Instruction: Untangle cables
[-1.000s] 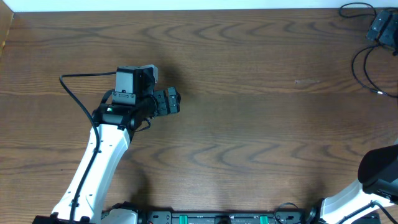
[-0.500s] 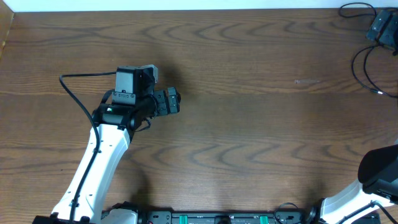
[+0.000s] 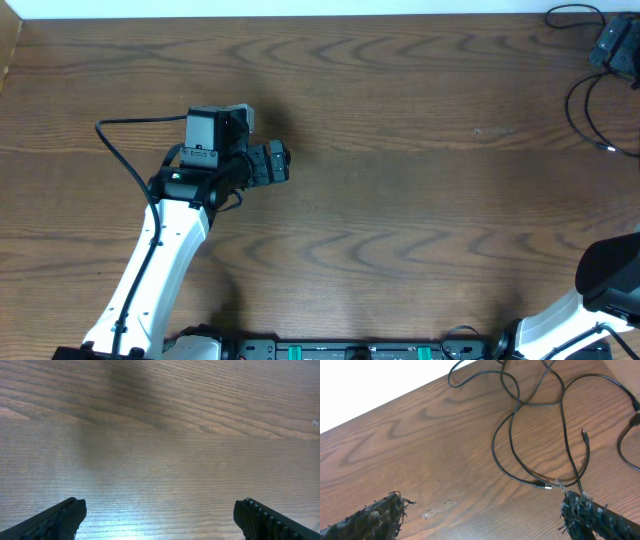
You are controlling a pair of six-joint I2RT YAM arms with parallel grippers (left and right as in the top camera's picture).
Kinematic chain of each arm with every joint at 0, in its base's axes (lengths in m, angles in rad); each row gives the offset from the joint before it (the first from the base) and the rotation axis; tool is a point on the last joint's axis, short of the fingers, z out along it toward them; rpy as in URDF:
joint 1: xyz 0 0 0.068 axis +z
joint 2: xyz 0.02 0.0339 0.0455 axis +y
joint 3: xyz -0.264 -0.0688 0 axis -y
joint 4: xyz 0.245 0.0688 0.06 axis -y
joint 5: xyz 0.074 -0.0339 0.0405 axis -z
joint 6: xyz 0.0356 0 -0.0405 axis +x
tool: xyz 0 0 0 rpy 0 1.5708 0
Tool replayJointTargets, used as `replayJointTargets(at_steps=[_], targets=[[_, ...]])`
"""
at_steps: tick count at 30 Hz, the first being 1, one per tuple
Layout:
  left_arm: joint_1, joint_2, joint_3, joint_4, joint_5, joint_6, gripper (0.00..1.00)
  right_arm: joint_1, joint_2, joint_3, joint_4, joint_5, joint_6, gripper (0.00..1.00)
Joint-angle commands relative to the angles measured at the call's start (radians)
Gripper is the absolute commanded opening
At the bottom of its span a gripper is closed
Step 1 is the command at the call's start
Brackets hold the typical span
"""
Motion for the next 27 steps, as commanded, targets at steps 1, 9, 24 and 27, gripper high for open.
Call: replayJointTargets(at_steps=[1, 9, 24, 27], targets=[[-0.002, -0.006, 0.003, -0.002, 0.003, 0.010, 1.00, 0.000, 0.003, 0.008, -0.002, -0.002, -0.010, 0.99], [-0.002, -0.021, -0.005, -0.002, -0.050, 0.015, 1.00, 0.000, 0.003, 0.008, -0.002, -0.003, -0.010, 0.99], [-0.002, -0.309, -0.436, 0.428, -0.079, 0.285, 1.00, 0.000, 0.003, 0.008, -0.002, -0.002, -0.010, 0.99], [-0.002, -0.426, -0.615, 0.686, -0.066, 0.289, 1.00, 0.000, 0.003, 0.008, -0.002, -0.003, -0.010, 0.99]])
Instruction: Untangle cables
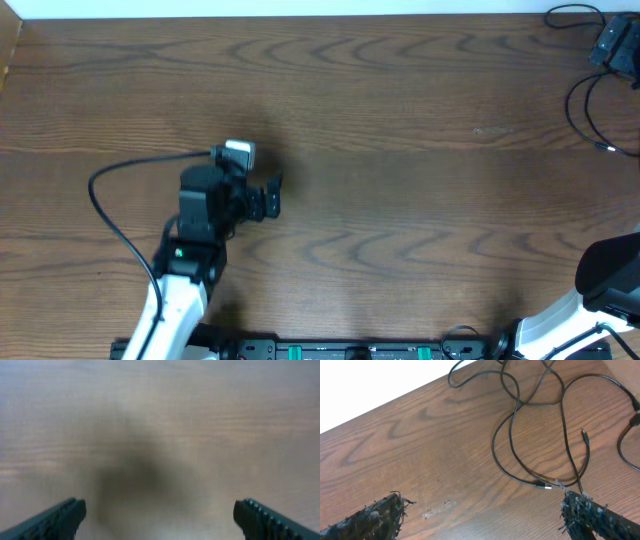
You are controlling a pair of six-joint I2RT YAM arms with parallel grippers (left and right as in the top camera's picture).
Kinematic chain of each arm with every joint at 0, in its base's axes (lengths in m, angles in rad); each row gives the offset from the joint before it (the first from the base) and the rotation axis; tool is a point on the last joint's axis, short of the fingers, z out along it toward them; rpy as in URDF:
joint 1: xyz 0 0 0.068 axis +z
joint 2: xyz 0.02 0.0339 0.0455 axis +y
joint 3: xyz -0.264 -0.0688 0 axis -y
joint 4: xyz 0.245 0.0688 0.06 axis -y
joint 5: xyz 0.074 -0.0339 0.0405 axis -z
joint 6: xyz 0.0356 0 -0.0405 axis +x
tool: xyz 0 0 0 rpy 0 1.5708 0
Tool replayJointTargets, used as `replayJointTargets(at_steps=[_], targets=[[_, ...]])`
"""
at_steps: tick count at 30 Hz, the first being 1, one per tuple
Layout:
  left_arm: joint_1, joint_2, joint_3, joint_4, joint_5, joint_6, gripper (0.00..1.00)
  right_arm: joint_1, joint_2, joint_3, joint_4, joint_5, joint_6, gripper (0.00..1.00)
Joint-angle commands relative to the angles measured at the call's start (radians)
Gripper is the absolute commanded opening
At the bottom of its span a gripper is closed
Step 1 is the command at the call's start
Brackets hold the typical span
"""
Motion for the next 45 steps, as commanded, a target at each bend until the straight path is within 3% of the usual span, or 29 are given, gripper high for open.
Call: replayJointTargets(at_steps=[1, 7, 12, 14, 26, 30, 40, 45], targets=[[-0.001, -0.116, -0.151, 0.184, 0.013, 0.033, 1.00, 0.000, 0.003, 0.008, -0.002, -0.003, -0.010, 0.99], [-0.001, -0.276, -0.343, 0.424, 0.016, 0.154, 1.00, -0.003, 0.003, 0.008, -0.002, -0.002, -0.010, 0.99], [-0.001, -0.401, -0.397, 0.426, 0.012, 0.291, 1.00, -0.003, 0.003, 0.008, -0.002, -0.002, -0.010, 0.99], [-0.001, -0.433, -0.411, 0.424, -0.008, 0.290, 1.00, -0.003, 0.003, 0.008, -0.002, -0.002, -0.010, 0.99], [0.042, -0.671, -0.475, 0.125, -0.094, 0.278, 1.00, -0.003, 0.003, 0.008, -0.002, -0.002, -0.010, 0.99], [0.047, -0.811, -0.475, -0.102, -0.156, 0.226, 1.00, -0.003, 0.003, 0.008, -0.002, -0.002, -0.010, 0.99], [0.077, -0.999, -0.475, -0.100, -0.201, 0.196, 1.00, -0.003, 0.003, 0.008, -0.002, -0.002, -0.010, 0.99], [0.080, -0.998, -0.475, -0.099, -0.201, 0.192, 1.00, -0.003, 0.003, 0.008, -0.002, -0.002, -0.010, 0.99]])
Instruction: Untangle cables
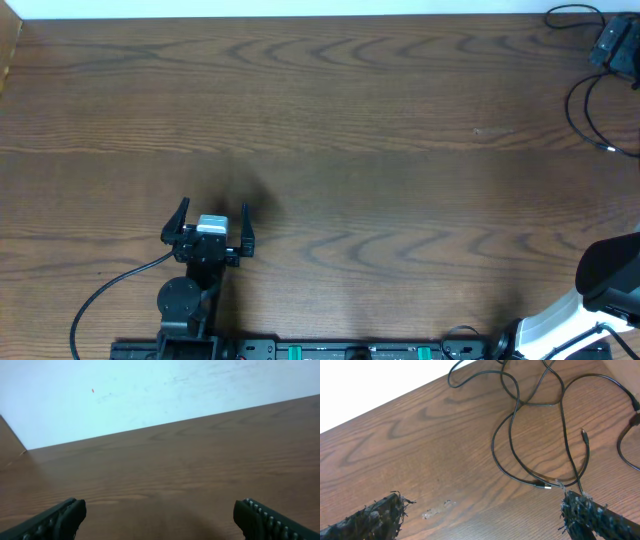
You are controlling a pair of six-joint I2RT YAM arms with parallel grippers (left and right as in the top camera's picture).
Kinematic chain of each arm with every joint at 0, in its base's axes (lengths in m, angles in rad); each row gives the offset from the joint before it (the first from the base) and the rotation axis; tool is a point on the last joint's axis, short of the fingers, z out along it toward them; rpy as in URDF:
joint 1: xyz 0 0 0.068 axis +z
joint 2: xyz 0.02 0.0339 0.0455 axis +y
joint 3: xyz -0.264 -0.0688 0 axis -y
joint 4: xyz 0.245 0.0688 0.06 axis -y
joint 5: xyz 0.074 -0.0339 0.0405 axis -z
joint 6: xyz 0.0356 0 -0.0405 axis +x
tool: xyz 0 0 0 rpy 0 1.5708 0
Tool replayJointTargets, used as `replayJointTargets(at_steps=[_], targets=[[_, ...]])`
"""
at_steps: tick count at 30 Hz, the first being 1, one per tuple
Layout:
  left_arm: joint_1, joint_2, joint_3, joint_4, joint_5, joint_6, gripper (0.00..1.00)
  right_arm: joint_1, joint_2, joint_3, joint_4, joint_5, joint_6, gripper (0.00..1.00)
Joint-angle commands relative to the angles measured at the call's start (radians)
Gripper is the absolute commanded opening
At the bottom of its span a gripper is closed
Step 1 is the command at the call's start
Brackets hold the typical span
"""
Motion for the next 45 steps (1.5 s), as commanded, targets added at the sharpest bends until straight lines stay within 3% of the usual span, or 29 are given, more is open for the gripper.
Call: replayJointTargets(at_steps=[1, 38, 45], targets=[[0.005, -0.010, -0.014, -0.044, -0.035, -0.012, 1.00, -0.002, 0.003, 0.008, -0.001, -0.002, -0.010, 0.99], [-0.010, -0.010, -0.014, -0.042, -0.035, -0.012, 1.00, -0.002, 0.003, 0.008, -0.001, -0.002, -0.010, 0.99], [-0.016, -0.010, -0.014, -0.041, -0.076, 0.044, 1.00, -0.002, 0.003, 0.008, -0.001, -0.002, -0.010, 0.99]])
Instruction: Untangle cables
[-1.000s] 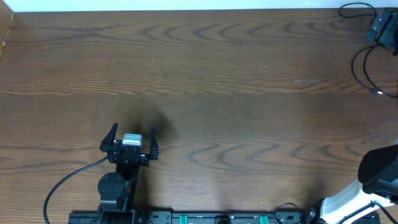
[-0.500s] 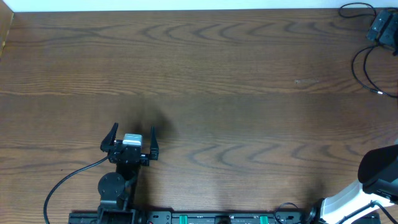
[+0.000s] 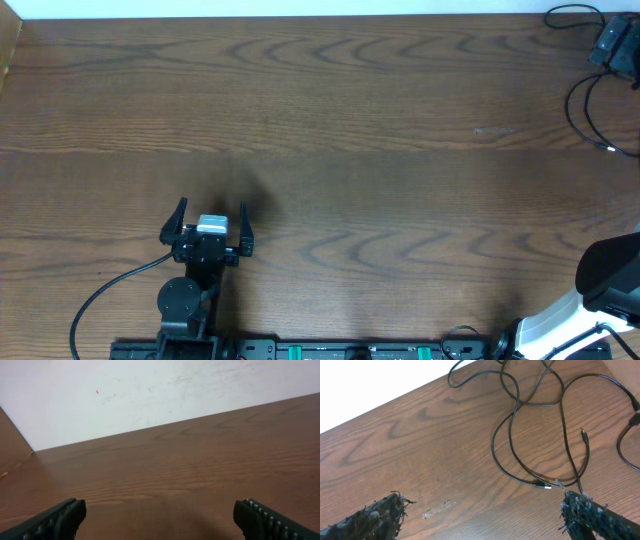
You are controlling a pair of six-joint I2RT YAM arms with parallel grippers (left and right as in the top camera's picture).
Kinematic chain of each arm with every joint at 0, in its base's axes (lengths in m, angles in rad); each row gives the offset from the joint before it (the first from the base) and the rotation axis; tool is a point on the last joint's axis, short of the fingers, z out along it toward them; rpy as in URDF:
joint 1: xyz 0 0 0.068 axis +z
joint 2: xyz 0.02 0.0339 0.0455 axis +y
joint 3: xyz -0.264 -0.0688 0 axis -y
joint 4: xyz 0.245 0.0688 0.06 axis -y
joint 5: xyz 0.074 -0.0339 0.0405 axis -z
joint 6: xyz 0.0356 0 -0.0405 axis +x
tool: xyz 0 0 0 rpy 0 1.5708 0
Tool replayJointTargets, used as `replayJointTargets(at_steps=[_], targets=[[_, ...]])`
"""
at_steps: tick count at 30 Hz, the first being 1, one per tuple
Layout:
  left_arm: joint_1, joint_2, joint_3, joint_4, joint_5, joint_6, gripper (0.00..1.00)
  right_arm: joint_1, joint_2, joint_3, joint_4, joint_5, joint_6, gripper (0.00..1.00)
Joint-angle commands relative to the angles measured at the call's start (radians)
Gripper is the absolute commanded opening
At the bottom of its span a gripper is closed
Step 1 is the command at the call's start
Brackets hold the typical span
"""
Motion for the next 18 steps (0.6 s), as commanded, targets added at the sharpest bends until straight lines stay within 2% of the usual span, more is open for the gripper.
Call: replayJointTargets(at_steps=[1, 5, 8, 12, 18], targets=[[-0.012, -0.010, -0.014, -0.043, -0.050, 0.019, 1.00, -0.002, 0.003, 0.008, -0.002, -0.002, -0.010, 0.99], [-0.028, -0.010, -0.014, -0.043, -0.047, -0.003, 1.00, -0.002, 0.003, 0.008, -0.001, -0.002, -0.010, 0.99], [-0.031, -0.010, -0.014, -0.043, -0.050, -0.113, 1.00, -0.002, 0.003, 0.008, -0.001, -0.002, -0.010, 0.99], [-0.031, -0.010, -0.014, -0.040, -0.050, -0.200, 1.00, -0.002, 0.003, 0.008, -0.001, -0.002, -0.010, 0.99], [-0.031, -0.010, -0.014, -0.042, -0.058, -0.210, 1.00, -0.002, 0.003, 0.008, -0.001, -0.002, -0.010, 0.99]])
